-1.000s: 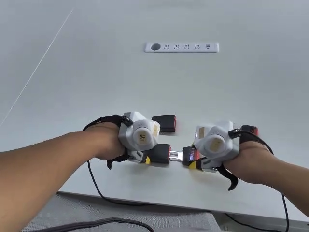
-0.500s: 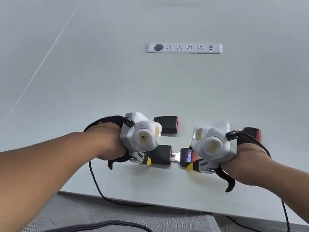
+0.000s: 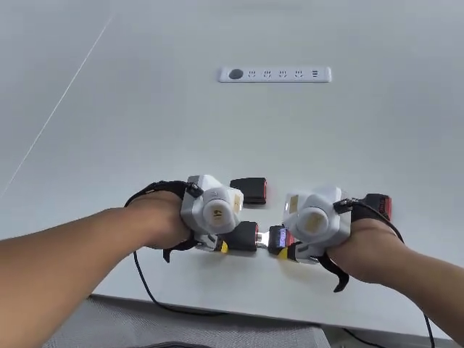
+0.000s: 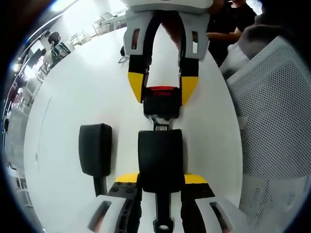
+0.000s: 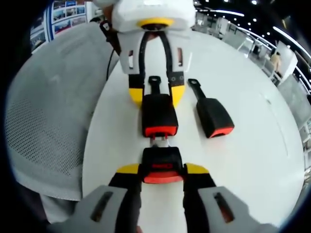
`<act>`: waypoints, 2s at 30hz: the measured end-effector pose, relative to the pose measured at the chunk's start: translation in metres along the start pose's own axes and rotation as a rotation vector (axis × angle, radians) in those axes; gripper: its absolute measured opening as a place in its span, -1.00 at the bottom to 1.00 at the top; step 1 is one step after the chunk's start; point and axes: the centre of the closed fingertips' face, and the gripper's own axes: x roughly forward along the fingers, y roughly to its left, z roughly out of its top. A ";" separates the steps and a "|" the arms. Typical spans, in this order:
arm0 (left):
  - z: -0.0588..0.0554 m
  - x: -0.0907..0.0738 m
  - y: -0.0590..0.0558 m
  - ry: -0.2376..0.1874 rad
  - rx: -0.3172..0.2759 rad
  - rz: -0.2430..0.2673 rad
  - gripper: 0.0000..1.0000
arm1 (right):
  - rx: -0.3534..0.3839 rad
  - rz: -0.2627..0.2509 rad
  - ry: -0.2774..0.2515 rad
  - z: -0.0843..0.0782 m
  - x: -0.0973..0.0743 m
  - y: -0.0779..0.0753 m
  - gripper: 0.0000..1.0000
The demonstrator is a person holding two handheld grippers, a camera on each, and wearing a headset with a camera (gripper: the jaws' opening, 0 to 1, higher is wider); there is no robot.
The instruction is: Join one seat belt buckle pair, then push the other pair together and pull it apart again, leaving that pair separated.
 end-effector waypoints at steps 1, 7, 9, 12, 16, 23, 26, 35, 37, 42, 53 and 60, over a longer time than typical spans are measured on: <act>0.000 0.000 0.000 -0.001 0.002 -0.003 -0.39 | -0.003 0.002 0.001 0.000 0.000 0.000 -0.39; 0.000 0.001 0.000 0.009 0.011 -0.013 -0.39 | -0.017 0.007 0.000 0.005 0.003 0.001 -0.40; 0.000 0.001 0.000 0.007 0.011 -0.012 -0.39 | -0.018 0.009 -0.002 0.007 0.005 0.000 -0.40; 0.000 0.001 0.000 0.005 0.009 -0.011 -0.39 | -0.017 0.008 -0.004 0.009 0.007 0.000 -0.40; 0.001 0.001 0.000 0.013 0.012 -0.013 -0.39 | 0.007 0.004 -0.010 0.013 0.009 0.000 -0.40; -0.001 0.000 0.000 0.014 0.008 -0.006 -0.39 | 0.000 -0.003 -0.001 0.013 0.009 -0.001 -0.40; -0.001 0.000 0.000 0.017 0.006 -0.007 -0.39 | -0.001 -0.005 -0.002 0.012 0.009 -0.001 -0.40; -0.003 -0.002 0.001 -0.006 0.008 -0.017 -0.39 | -0.007 0.007 -0.036 0.010 0.006 0.001 -0.38; -0.003 -0.002 0.000 -0.015 0.008 -0.006 -0.39 | 0.006 0.012 -0.047 0.009 0.007 0.000 -0.39; -0.003 -0.002 0.002 -0.027 0.000 0.002 -0.40 | 0.008 0.011 -0.057 0.010 0.006 0.002 -0.38; -0.003 -0.001 0.003 -0.023 -0.016 -0.020 -0.37 | -0.005 0.010 -0.059 0.011 0.008 0.001 -0.36; -0.004 -0.002 0.003 -0.027 -0.021 -0.004 -0.35 | -0.014 0.006 -0.050 0.012 0.007 0.001 -0.34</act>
